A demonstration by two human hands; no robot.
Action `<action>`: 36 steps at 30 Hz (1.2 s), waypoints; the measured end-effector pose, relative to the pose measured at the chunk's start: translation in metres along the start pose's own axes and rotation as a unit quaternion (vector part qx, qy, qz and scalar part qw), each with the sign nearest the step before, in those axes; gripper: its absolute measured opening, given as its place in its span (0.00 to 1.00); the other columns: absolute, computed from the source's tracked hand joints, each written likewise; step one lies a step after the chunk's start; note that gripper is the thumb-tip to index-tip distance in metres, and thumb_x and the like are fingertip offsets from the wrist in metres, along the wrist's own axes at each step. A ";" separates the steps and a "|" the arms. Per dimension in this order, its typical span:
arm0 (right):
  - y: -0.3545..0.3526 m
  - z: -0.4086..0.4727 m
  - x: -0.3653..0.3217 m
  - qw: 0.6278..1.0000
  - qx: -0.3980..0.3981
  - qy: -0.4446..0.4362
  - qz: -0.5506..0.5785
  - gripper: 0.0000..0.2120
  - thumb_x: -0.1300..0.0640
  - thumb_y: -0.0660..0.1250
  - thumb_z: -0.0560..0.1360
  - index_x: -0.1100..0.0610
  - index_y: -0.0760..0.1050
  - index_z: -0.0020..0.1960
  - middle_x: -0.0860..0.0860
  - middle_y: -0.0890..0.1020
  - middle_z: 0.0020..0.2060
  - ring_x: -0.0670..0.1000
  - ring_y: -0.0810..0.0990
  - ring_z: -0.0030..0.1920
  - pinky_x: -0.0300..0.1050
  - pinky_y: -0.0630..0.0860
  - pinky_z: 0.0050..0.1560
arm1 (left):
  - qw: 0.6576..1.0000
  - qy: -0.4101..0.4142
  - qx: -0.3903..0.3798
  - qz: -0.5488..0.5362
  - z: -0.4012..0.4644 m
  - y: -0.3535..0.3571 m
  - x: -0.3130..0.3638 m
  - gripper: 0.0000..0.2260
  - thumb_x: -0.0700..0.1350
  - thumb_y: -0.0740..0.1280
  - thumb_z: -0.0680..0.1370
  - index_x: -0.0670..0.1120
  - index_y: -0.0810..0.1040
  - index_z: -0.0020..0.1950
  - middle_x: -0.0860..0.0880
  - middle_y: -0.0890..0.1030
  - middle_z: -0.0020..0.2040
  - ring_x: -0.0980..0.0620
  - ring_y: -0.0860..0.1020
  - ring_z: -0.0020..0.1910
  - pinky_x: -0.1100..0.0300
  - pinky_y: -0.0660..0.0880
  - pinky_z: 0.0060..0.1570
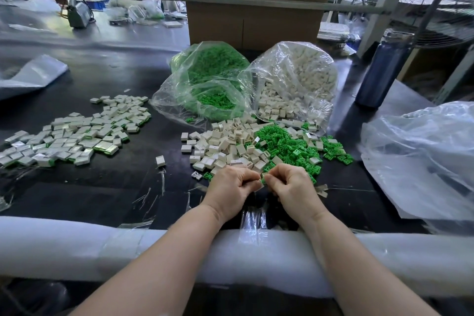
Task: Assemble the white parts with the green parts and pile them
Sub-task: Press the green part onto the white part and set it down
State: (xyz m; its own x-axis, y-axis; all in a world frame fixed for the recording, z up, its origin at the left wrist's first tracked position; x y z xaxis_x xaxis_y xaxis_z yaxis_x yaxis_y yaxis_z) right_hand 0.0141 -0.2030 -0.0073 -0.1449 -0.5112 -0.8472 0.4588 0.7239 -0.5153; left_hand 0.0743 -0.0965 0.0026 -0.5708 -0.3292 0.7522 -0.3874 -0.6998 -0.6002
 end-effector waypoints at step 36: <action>-0.006 -0.003 -0.006 0.980 0.025 -0.017 0.198 0.09 0.66 0.69 0.72 0.56 0.78 0.35 0.49 0.81 0.29 0.40 0.77 0.29 0.31 0.71 0.28 | 0.993 -0.042 -0.016 -0.105 0.000 0.002 -0.006 0.08 0.41 0.69 0.75 0.41 0.81 0.52 0.47 0.83 0.47 0.53 0.80 0.47 0.64 0.75 0.53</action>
State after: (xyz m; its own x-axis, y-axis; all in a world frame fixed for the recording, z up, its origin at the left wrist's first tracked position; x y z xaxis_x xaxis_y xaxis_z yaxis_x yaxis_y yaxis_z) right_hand 0.0093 -0.2030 0.0008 0.0824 -0.2103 -0.9741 0.5152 0.8457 -0.1390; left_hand 0.0769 -0.0954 -0.0028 -0.4120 -0.2306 0.8815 -0.5151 -0.7391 -0.4341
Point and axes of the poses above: each hand's wrist, its own z-axis towards the middle knuckle, its own y-axis out of the palm, x = y × z, the point moved 9 cm from there along z, towards the middle knuckle
